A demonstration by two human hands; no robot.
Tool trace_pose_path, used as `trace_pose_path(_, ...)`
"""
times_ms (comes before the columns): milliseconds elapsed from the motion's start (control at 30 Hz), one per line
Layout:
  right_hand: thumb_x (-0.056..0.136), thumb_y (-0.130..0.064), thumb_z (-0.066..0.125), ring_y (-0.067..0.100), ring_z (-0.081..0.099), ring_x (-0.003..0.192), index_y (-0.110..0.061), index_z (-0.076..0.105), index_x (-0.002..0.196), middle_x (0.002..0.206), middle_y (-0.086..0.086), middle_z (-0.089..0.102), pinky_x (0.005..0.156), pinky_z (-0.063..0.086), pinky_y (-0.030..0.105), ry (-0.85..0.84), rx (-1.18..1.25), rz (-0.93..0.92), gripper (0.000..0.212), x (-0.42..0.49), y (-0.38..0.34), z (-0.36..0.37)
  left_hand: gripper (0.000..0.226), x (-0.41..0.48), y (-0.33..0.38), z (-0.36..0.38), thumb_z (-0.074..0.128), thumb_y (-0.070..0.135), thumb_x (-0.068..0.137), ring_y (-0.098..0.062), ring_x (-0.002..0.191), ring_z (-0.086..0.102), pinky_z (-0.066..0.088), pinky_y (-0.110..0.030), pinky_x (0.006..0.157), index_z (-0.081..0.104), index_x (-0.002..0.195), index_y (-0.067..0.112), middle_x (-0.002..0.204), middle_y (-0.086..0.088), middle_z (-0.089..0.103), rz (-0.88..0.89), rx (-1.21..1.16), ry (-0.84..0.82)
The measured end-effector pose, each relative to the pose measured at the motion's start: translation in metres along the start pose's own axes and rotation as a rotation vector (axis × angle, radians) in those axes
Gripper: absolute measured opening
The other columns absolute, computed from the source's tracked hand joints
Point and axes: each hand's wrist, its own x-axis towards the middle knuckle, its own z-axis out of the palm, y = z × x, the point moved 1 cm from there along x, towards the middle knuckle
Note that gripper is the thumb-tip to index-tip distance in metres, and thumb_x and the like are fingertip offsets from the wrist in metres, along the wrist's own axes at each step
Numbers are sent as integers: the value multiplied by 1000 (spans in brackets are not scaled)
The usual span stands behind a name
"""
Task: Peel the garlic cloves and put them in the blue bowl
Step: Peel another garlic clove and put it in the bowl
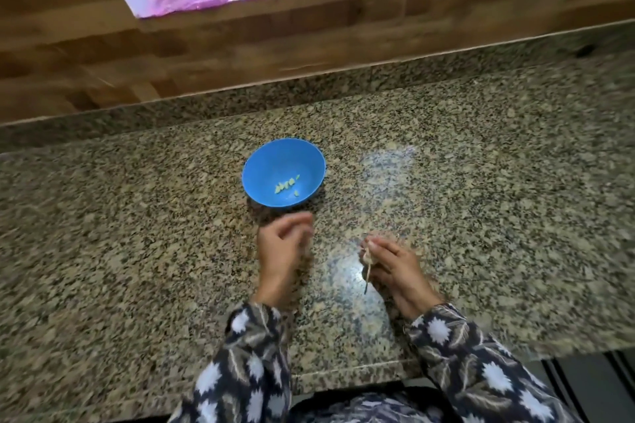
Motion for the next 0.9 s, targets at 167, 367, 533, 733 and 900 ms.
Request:
trace_pose_path(167, 92, -7, 51, 18, 63, 72, -1, 63, 104, 89, 11, 68, 59, 52, 22, 2, 21, 19, 19, -4, 14, 15, 23, -26, -37, 39, 66, -1, 82, -15, 80, 68, 58, -27, 69, 70, 97, 16, 85, 0, 73, -142, -82, -296)
trace_pose_path(367, 93, 4, 41, 16, 61, 103, -8, 46, 126, 116, 7, 61, 84, 52, 23, -47, 190, 11, 35, -4, 13, 9, 26, -19, -50, 37, 66, -7, 79, -15, 78, 70, 56, -22, 68, 67, 104, 3, 85, -2, 74, -181, -195, -280)
trace_pose_path(533, 97, -11, 40, 14, 62, 88, -6, 54, 122, 102, 6, 66, 85, 48, 27, -127, -1, 67, 29, -8, 14, 9, 26, -11, -49, 28, 67, -5, 79, -19, 84, 70, 57, -24, 70, 66, 104, 2, 97, -12, 72, -141, -216, -304)
trace_pose_path(733, 96, -10, 41, 17, 64, 90, -3, 55, 117, 101, 10, 67, 91, 48, 31, -186, 78, 58, 26, -13, 11, 11, 22, -8, -44, 23, 69, -2, 78, -21, 85, 70, 57, -26, 71, 72, 99, 4, 94, -5, 73, 32, -56, -359)
trace_pose_path(900, 96, -7, 38, 15, 68, 86, -2, 55, 116, 98, 11, 69, 81, 53, 27, -194, 155, 83, 27, -12, 9, 11, 20, -8, -41, 22, 71, 1, 78, -25, 89, 70, 57, -34, 77, 73, 98, 4, 94, -6, 73, 56, -12, -365)
